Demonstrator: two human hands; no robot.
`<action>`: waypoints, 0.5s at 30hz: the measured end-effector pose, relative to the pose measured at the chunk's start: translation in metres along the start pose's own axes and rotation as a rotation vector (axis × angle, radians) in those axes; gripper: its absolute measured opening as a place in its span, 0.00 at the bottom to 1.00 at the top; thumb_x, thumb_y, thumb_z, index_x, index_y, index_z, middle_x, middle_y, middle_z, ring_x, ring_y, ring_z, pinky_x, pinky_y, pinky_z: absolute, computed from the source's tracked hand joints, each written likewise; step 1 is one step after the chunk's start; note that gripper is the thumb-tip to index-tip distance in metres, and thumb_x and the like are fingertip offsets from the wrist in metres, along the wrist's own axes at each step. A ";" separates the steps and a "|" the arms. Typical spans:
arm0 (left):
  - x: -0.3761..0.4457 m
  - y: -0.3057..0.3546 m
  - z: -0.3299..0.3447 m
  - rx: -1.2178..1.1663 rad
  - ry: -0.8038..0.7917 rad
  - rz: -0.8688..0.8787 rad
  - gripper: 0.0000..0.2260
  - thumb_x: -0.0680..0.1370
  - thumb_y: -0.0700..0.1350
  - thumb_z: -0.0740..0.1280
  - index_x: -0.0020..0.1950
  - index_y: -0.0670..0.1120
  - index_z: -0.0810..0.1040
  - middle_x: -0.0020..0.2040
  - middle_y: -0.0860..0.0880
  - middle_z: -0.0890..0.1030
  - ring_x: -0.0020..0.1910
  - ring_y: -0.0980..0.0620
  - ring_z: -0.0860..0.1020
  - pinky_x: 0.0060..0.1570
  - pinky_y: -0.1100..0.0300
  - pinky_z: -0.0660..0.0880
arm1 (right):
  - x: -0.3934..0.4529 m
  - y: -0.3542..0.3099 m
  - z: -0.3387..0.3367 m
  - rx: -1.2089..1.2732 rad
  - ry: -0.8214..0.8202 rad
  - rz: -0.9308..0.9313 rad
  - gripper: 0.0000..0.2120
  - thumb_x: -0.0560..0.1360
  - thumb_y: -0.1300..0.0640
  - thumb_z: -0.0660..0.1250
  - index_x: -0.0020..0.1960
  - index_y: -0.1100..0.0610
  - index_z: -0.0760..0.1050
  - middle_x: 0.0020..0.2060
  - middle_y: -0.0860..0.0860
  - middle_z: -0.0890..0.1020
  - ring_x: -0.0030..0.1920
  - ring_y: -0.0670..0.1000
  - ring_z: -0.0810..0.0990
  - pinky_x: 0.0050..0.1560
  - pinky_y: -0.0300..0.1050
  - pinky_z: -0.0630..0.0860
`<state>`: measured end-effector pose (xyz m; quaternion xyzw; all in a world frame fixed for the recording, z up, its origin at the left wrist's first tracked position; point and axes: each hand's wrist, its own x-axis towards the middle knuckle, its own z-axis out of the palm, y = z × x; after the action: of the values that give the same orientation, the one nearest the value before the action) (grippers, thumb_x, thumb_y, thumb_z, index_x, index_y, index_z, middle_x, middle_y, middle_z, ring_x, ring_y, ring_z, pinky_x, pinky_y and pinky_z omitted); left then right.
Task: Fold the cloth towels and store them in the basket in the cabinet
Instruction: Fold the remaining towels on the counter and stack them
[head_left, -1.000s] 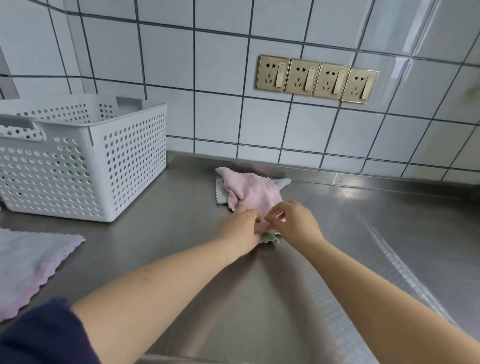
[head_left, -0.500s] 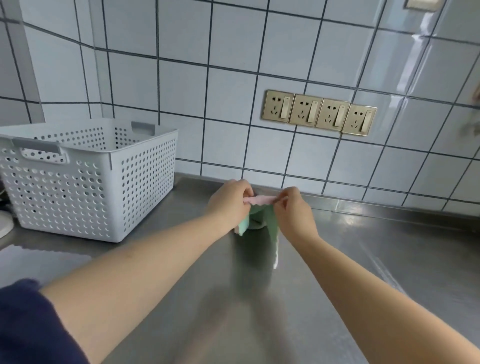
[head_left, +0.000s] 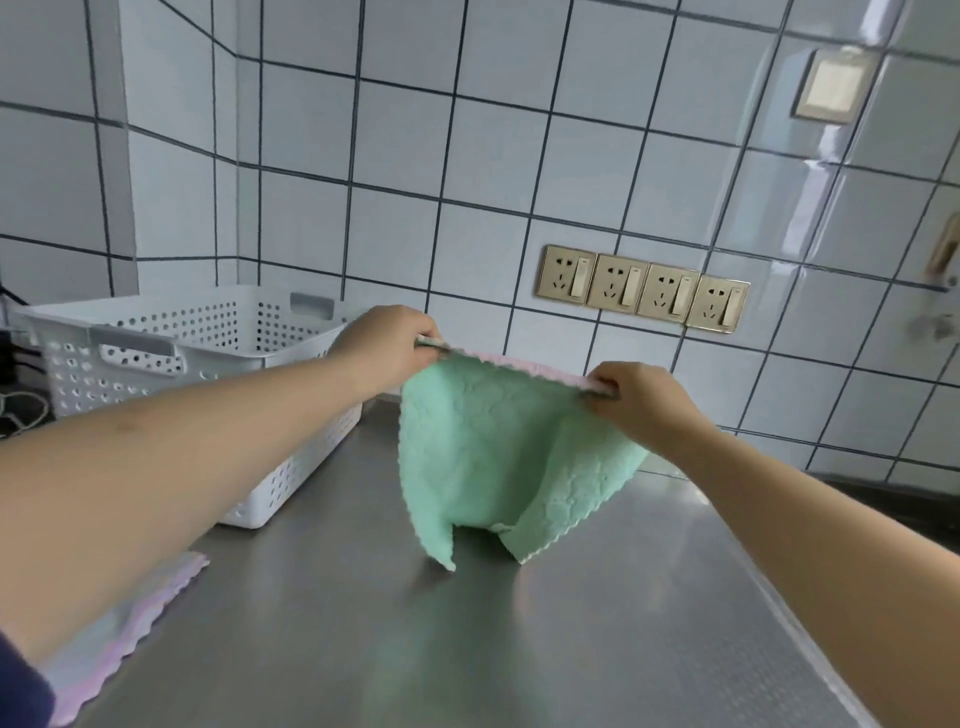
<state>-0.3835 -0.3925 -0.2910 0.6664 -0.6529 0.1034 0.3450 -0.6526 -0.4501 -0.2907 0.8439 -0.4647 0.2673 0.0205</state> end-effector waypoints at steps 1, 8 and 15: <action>0.000 -0.005 -0.005 -0.010 0.004 -0.007 0.07 0.76 0.48 0.68 0.50 0.48 0.82 0.51 0.49 0.82 0.50 0.48 0.78 0.49 0.56 0.74 | 0.004 0.004 -0.004 0.025 0.012 0.037 0.05 0.75 0.56 0.65 0.44 0.54 0.79 0.37 0.51 0.79 0.40 0.54 0.74 0.35 0.43 0.67; 0.012 -0.021 -0.035 -0.141 0.282 -0.055 0.08 0.77 0.45 0.67 0.53 0.45 0.81 0.53 0.48 0.82 0.53 0.47 0.77 0.48 0.59 0.69 | 0.029 0.010 -0.028 0.120 0.299 0.144 0.11 0.77 0.56 0.63 0.55 0.54 0.81 0.45 0.55 0.82 0.42 0.53 0.74 0.37 0.43 0.66; -0.007 -0.007 -0.053 -0.283 0.268 0.011 0.09 0.78 0.39 0.64 0.56 0.44 0.80 0.50 0.49 0.80 0.45 0.52 0.76 0.42 0.65 0.69 | 0.007 0.007 -0.040 0.282 0.298 0.136 0.11 0.77 0.60 0.63 0.56 0.56 0.80 0.43 0.53 0.79 0.44 0.51 0.74 0.41 0.44 0.67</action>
<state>-0.3616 -0.3560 -0.2580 0.5878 -0.6128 0.1005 0.5186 -0.6728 -0.4478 -0.2544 0.7564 -0.4702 0.4523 -0.0476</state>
